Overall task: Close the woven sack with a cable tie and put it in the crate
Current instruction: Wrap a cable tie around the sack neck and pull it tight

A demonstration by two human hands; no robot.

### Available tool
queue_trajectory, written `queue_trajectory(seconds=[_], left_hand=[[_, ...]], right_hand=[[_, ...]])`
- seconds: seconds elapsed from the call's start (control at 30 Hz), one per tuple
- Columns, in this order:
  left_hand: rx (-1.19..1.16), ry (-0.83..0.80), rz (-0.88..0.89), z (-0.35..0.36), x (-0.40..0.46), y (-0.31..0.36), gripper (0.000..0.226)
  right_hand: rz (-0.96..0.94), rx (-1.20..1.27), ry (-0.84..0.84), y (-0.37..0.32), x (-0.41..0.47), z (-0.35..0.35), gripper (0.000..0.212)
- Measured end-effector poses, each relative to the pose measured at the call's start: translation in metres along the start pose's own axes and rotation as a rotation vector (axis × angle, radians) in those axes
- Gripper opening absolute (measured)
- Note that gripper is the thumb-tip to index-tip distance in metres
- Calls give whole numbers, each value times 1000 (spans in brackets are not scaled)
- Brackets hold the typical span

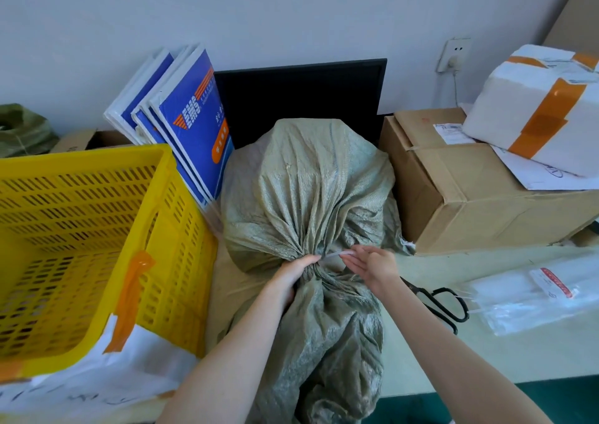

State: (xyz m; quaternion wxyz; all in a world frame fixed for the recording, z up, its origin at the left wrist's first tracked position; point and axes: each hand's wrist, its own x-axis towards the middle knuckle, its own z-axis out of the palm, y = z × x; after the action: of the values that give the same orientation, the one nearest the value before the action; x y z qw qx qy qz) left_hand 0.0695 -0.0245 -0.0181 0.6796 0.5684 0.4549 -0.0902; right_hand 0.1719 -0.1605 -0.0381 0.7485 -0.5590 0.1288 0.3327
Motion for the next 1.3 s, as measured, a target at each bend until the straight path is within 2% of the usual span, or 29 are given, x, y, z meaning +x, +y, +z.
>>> queue_trajectory(seconds=[0.1, 0.23, 0.33, 0.43, 0.6, 0.63, 0.67, 0.73, 0.77, 0.8, 0.9, 0.97, 1.03, 1.13, 1.3], left_hand=[[-129, 7, 16, 2, -2, -3, 39], [-277, 94, 51, 9, 4, -9, 57], [-231, 144, 78, 11, 6, -12, 69], [-166, 138, 156, 3, 3, -12, 63], [-110, 17, 66, -33, 1, -15, 101], [-178, -29, 45, -42, 3, -15, 98], [-251, -71, 17, -49, 2, -14, 83], [-425, -119, 5, -61, 2, -13, 27], [-495, -101, -4, -66, 5, -14, 10], [-551, -38, -22, -71, 10, -16, 11], [-501, 232, -30, -78, 21, -13, 12], [-440, 379, 24, -81, 31, -11, 14], [-424, 474, 112, -85, 37, -8, 20], [-416, 581, 282, -86, 32, -4, 25], [-227, 769, 588, -79, 21, -2, 16]], right_hand=[[57, 22, -23, 0, -2, -3, 19], [37, -9, -4, 0, -6, -6, 16], [-49, -89, 52, -2, -8, -6, 13], [-118, -161, 67, -5, -9, -3, 14], [-68, -240, 82, -12, -5, 6, 18], [-40, -243, 92, -13, -3, 9, 19], [-13, -241, 102, -14, -2, 12, 20], [33, -237, 116, -16, 1, 18, 23], [47, -235, 125, -17, 3, 20, 25], [58, -232, 132, -17, 4, 22, 28], [65, -219, 159, -17, 9, 30, 33], [36, -207, 172, -16, 11, 37, 25], [-9, -159, 192, -18, 10, 42, 17], [-76, -71, 228, -23, 14, 38, 17], [-156, 38, 210, -37, 11, 35, 12]])
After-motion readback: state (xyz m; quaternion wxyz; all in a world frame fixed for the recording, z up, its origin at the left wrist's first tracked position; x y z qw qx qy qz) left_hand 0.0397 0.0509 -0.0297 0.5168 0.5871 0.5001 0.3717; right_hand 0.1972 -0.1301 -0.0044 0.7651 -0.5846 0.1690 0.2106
